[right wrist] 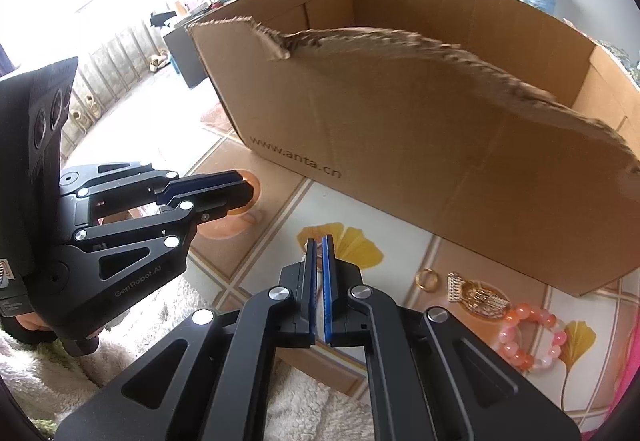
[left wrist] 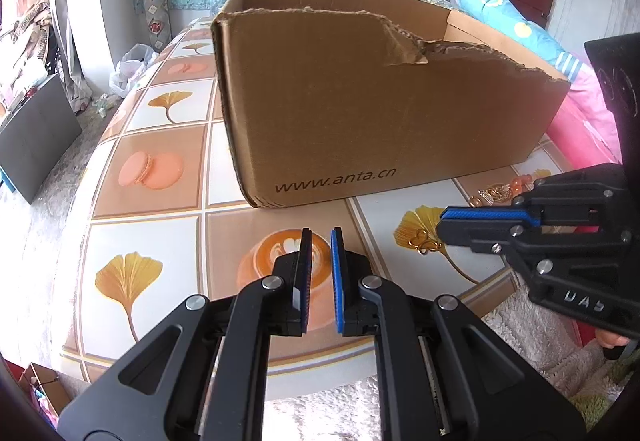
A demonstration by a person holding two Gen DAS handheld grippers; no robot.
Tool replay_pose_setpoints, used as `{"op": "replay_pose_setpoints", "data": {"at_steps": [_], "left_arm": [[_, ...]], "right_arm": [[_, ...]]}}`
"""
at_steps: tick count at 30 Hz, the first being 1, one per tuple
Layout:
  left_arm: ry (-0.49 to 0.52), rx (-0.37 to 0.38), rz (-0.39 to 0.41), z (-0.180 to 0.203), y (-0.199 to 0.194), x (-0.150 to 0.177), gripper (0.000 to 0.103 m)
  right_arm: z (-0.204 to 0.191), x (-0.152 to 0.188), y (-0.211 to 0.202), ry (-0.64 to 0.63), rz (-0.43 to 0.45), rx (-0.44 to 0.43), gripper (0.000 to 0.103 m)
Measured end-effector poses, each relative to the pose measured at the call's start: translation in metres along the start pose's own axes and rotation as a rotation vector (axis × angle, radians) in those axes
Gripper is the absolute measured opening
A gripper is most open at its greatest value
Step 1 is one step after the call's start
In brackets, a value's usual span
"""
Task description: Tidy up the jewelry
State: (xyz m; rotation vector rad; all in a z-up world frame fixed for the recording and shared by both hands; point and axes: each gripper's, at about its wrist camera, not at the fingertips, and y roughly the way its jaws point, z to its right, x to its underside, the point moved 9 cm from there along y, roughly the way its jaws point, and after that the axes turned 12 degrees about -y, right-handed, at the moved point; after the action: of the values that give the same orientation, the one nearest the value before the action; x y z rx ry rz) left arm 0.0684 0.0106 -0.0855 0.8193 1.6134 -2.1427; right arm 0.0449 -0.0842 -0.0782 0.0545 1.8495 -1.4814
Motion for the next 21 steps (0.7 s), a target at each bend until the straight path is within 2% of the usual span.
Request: {"op": "replay_pose_setpoints", "data": {"at_steps": [4, 8, 16, 21], "left_arm": [[0.005, 0.001, -0.001, 0.002, 0.0, 0.001, 0.008], [0.008, 0.003, 0.001, 0.004, -0.001, 0.001, 0.008], [0.004, -0.005, 0.002, -0.003, -0.003, 0.001, 0.008], [0.003, -0.004, 0.002, -0.005, -0.003, 0.0, 0.008]], "right_arm": [[0.007, 0.004, -0.006, 0.015, 0.002, 0.023, 0.003], [0.008, 0.007, 0.006, 0.026, -0.025, 0.017, 0.003], [-0.018, 0.003, 0.019, -0.016, -0.04, -0.034, 0.003], [-0.004, -0.001, 0.016, 0.013, -0.028, 0.012, 0.003]]}}
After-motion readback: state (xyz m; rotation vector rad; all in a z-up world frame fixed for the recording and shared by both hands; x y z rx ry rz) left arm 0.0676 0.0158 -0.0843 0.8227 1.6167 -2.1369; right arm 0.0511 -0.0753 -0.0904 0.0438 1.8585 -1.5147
